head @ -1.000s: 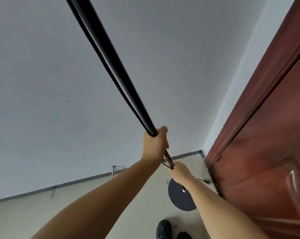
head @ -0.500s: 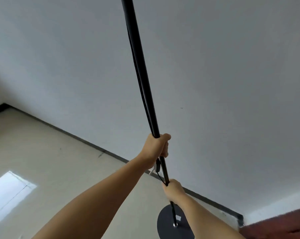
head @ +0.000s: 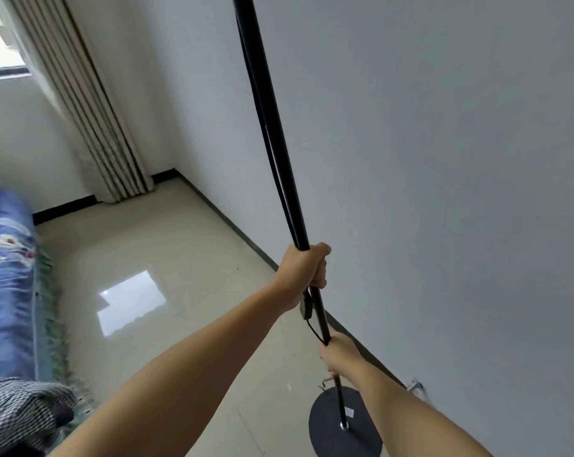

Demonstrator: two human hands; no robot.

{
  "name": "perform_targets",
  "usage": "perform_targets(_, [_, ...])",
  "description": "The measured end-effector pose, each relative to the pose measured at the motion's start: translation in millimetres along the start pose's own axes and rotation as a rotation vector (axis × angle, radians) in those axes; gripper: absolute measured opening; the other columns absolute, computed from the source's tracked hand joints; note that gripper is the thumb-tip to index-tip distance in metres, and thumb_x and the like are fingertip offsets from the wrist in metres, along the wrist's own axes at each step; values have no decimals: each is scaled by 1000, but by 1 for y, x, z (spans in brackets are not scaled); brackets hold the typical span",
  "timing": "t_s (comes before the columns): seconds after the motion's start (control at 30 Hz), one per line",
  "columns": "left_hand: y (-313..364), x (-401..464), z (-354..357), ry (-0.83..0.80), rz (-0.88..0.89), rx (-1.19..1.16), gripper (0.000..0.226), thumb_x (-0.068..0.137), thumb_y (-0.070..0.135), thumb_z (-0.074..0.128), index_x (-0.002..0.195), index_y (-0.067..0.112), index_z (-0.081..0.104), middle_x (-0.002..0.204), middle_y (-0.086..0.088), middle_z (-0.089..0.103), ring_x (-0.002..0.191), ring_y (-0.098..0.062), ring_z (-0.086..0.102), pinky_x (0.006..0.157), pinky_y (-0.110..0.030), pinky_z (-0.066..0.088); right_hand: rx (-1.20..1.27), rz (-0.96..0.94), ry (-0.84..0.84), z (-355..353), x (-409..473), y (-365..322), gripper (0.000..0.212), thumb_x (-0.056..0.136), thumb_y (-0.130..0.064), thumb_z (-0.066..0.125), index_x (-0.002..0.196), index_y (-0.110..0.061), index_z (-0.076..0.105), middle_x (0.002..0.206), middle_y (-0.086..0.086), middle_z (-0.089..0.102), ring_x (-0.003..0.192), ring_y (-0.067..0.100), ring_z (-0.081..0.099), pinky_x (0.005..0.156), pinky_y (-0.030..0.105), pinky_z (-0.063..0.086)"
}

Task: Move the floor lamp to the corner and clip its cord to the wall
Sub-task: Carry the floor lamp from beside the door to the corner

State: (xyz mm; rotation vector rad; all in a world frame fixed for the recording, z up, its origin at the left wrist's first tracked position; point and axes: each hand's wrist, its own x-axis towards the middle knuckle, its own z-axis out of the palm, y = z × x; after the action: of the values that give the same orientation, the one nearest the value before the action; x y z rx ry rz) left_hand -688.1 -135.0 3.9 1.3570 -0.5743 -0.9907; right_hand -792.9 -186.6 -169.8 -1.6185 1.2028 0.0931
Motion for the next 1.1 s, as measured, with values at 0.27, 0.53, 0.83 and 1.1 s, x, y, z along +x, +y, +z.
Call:
perform_targets(0.27, [48,82,-137,158,48,-21,49,82,5,45,42,26,27,36,10,25,35,-11,20,41,-22,25,-98,-117,-127,71,88,-138,15,80,-20,44,69,-12,50,72,10,53,50,19,40,51,31,39])
perform_targets(0.53, [99,209,-280,342,54,-46,43,82,5,45,48,23,24,36,9,25,33,-11,19,39,-22,23,-219,-172,-287,135,215,-288,18,86,-19,42,83,-8,55,76,7,52,53,17,44,47,23,42])
perform_targets(0.83, [156,324,-463,465,90,-80,45,77,4,42,43,26,23,35,10,22,34,-12,15,42,-24,19,-361,-265,-363,233,339,-458,23,92,-24,45,99,-5,55,85,11,56,64,25,50,59,31,48])
perform_targets(1.1, [211,448,-641,435,91,-73,50,78,3,41,38,27,24,34,9,22,33,-12,16,41,-23,21,-351,-243,-350,328,461,-619,22,93,-23,43,92,-4,53,84,12,52,56,21,44,58,32,43])
